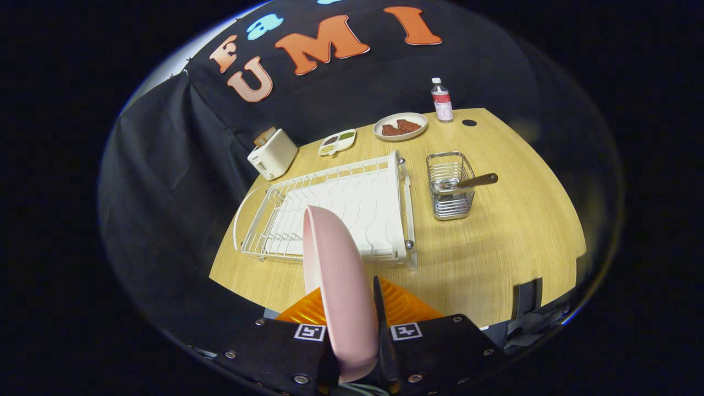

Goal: Take the plate from the dish rack, then take the spoon from the basket and place it into the plate.

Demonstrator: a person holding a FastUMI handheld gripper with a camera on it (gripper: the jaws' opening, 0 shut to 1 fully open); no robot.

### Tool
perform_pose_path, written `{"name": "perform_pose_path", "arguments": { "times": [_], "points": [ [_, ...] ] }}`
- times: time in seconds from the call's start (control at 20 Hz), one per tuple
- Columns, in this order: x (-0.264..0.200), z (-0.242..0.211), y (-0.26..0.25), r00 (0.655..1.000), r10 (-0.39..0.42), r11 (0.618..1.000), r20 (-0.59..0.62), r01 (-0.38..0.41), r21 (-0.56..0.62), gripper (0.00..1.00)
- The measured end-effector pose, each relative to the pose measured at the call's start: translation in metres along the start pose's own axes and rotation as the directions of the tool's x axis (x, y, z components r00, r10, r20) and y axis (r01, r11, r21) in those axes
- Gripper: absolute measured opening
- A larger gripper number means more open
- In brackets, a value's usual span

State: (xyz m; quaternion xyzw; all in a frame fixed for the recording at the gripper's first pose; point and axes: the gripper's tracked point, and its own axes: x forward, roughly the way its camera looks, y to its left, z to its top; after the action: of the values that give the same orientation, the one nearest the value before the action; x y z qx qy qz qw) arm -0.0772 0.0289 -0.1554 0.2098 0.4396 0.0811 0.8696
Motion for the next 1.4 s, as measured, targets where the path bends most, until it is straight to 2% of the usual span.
{"name": "perform_pose_path", "arguments": {
  "times": [0.3,0.55,0.85,1.15,1.3,1.4],
  "points": [
    [0.022,-0.055,-0.003,0.995,0.035,0.999,-0.095,-0.034,0.01,0.29],
    [0.046,-0.08,-0.007,0.987,0.052,0.998,-0.15,-0.048,0.03,0.29],
    [0.064,-0.086,-0.013,0.978,0.138,0.979,-0.159,-0.11,0.173,0.29],
    [0.081,-0.086,-0.032,0.982,0.126,0.974,-0.143,-0.095,0.206,0.36],
    [0.094,-0.086,-0.028,0.982,0.131,0.972,-0.133,-0.101,0.213,0.44],
    [0.102,-0.081,-0.024,0.983,0.143,0.971,-0.117,-0.116,0.207,0.44]
  ]
}}
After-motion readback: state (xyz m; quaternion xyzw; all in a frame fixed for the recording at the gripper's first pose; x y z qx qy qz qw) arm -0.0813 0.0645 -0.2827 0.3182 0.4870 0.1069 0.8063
